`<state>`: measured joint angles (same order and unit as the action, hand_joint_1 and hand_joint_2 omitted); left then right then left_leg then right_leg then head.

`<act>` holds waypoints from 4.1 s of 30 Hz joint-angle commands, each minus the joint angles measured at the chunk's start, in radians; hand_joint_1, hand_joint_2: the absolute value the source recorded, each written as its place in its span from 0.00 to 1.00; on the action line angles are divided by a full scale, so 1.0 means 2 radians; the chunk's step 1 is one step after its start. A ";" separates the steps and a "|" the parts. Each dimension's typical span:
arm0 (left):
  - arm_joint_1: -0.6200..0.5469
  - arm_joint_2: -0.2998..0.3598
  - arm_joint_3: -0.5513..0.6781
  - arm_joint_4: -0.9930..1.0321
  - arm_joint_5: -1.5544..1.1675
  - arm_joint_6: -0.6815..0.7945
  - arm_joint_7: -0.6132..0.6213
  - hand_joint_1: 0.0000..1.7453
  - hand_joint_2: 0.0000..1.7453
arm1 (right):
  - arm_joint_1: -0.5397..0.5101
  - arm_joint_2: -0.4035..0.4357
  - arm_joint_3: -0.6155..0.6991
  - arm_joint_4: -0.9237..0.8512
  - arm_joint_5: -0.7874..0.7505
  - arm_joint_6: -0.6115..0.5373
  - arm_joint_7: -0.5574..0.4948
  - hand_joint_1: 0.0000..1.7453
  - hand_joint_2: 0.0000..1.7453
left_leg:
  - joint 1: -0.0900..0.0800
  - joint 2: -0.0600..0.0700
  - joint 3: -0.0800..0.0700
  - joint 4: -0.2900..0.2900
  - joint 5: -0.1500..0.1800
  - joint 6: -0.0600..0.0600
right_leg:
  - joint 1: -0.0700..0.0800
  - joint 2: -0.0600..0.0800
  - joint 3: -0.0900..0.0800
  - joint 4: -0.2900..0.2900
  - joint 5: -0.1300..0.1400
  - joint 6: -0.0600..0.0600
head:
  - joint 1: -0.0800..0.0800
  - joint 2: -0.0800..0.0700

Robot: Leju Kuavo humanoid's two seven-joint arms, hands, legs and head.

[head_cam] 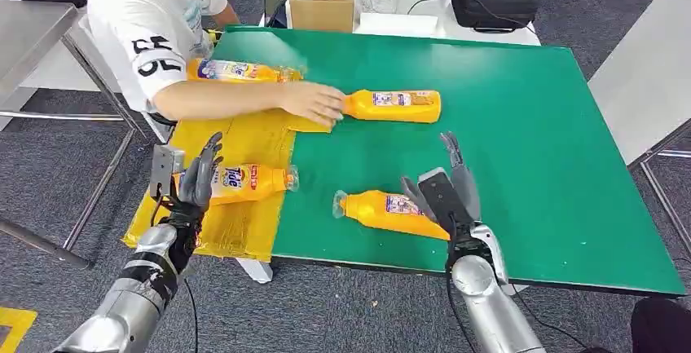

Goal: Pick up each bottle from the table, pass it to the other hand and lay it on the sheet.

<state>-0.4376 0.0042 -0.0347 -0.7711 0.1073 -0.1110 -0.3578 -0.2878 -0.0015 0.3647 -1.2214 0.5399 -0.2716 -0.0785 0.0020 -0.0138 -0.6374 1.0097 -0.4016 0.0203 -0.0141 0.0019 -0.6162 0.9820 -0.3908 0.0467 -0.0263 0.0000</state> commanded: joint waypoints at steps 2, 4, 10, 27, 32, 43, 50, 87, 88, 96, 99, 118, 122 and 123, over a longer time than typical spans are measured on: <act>0.021 -0.020 -0.006 -0.058 0.019 0.036 -0.012 0.00 0.00 | -0.030 -0.014 0.025 0.114 0.032 0.026 0.024 0.00 1.00 | 0.000 0.000 0.002 0.000 -0.001 0.000 | 0.000 0.000 0.003 0.000 -0.001 -0.001 | 0.000 0.000; 0.021 -0.021 -0.006 -0.060 0.025 0.029 -0.016 0.00 0.00 | -0.031 -0.015 0.027 0.119 0.037 0.033 0.028 0.00 1.00 | 0.000 0.000 0.002 0.000 -0.001 0.000 | 0.000 0.000 0.002 0.000 -0.001 -0.001 | 0.000 0.000; 0.021 -0.021 -0.006 -0.060 0.025 0.029 -0.016 0.00 0.00 | -0.031 -0.015 0.027 0.119 0.037 0.033 0.028 0.00 1.00 | 0.000 0.001 0.001 0.000 -0.001 0.000 | 0.000 0.000 0.001 0.000 0.000 -0.001 | 0.000 0.000; -0.008 -0.030 -0.027 -0.023 0.028 -0.005 -0.028 0.00 1.00 | -0.078 -0.106 0.102 0.211 0.062 0.231 0.063 0.92 1.00 | 0.000 -0.002 0.004 0.000 0.000 0.000 | 0.001 -0.003 0.005 -0.001 -0.001 -0.001 | 0.000 0.000; -0.022 -0.031 -0.034 0.000 0.030 -0.015 -0.030 0.00 1.00 | -0.115 -0.137 0.137 0.229 0.057 0.288 0.050 1.00 1.00 | 0.000 -0.002 0.005 0.000 0.000 0.000 | 0.000 -0.002 0.004 -0.002 0.000 0.000 | 0.000 0.000; -0.034 -0.029 -0.038 0.021 0.039 -0.021 -0.039 0.00 1.00 | -0.197 -0.145 0.196 0.265 0.017 0.309 0.046 1.00 1.00 | 0.000 -0.001 0.007 0.000 0.000 0.000 | 0.000 -0.001 0.007 -0.002 0.000 0.000 | 0.000 0.000; -0.011 -0.023 -0.032 -0.011 0.039 -0.015 -0.036 0.00 1.00 | -0.181 -0.105 0.166 0.250 0.003 0.231 0.076 1.00 1.00 | 0.000 0.001 0.007 0.000 0.000 0.000 | 0.000 0.001 0.006 -0.002 0.001 0.000 | 0.000 0.000; 0.025 -0.037 -0.051 -0.069 0.037 0.037 -0.010 0.00 1.00 | -0.042 -0.014 0.050 0.053 0.061 -0.013 0.082 0.00 0.00 | 0.000 0.000 0.004 0.000 -0.001 0.000 | 0.000 0.000 0.004 -0.001 -0.001 -0.001 | 0.000 0.000; 0.026 -0.038 -0.049 -0.071 0.036 0.037 -0.008 0.00 1.00 | -0.038 -0.014 0.045 0.048 0.069 -0.015 0.085 0.00 0.00 | 0.000 0.000 0.002 0.000 -0.001 0.000 | 0.000 -0.001 0.003 -0.001 0.000 0.000 | 0.000 0.000; 0.031 -0.040 -0.045 -0.077 0.032 0.032 -0.003 0.00 1.00 | -0.036 -0.023 0.029 0.065 0.110 0.010 0.119 0.00 0.00 | 0.000 0.000 0.001 0.000 0.000 0.000 | 0.000 0.000 0.002 -0.001 0.000 0.000 | 0.000 0.000; 0.032 -0.041 -0.045 -0.079 0.033 0.027 -0.001 0.00 1.00 | -0.041 -0.027 0.033 0.082 0.130 0.019 0.132 0.00 0.00 | 0.000 0.000 0.002 0.000 -0.001 0.000 | 0.000 0.000 0.003 -0.001 0.000 0.000 | 0.000 0.000; 0.043 -0.041 -0.030 -0.093 0.035 0.004 0.009 0.00 1.00 | -0.102 -0.053 0.048 0.194 0.210 0.112 0.202 0.00 1.00 | 0.000 0.001 0.001 0.000 0.000 0.000 | 0.000 0.000 0.002 -0.001 0.000 0.000 | 0.000 0.000; 0.041 -0.041 -0.027 -0.089 0.040 -0.008 0.010 0.00 1.00 | -0.120 -0.060 0.060 0.213 0.210 0.153 0.198 1.00 1.00 | 0.000 0.001 0.002 0.000 -0.001 0.000 | 0.000 0.000 0.002 -0.001 0.000 0.000 | 0.000 0.000; 0.039 -0.042 -0.026 -0.084 0.039 -0.007 0.010 0.00 1.00 | -0.128 -0.060 0.064 0.223 0.205 0.165 0.192 1.00 1.00 | 0.000 0.001 0.001 0.000 0.000 0.000 | 0.000 0.000 0.002 -0.001 0.000 0.000 | 0.000 0.000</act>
<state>-0.3335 -0.0832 -0.1148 -0.9812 0.1751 -0.1019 -0.3479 -0.4303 -0.0954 0.4372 -0.9517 0.9651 -0.0400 0.3216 0.0020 -0.0149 -0.6382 1.0100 -0.4010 0.0210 -0.0140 0.0012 -0.6158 0.9804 -0.3895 0.0478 -0.0267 0.0000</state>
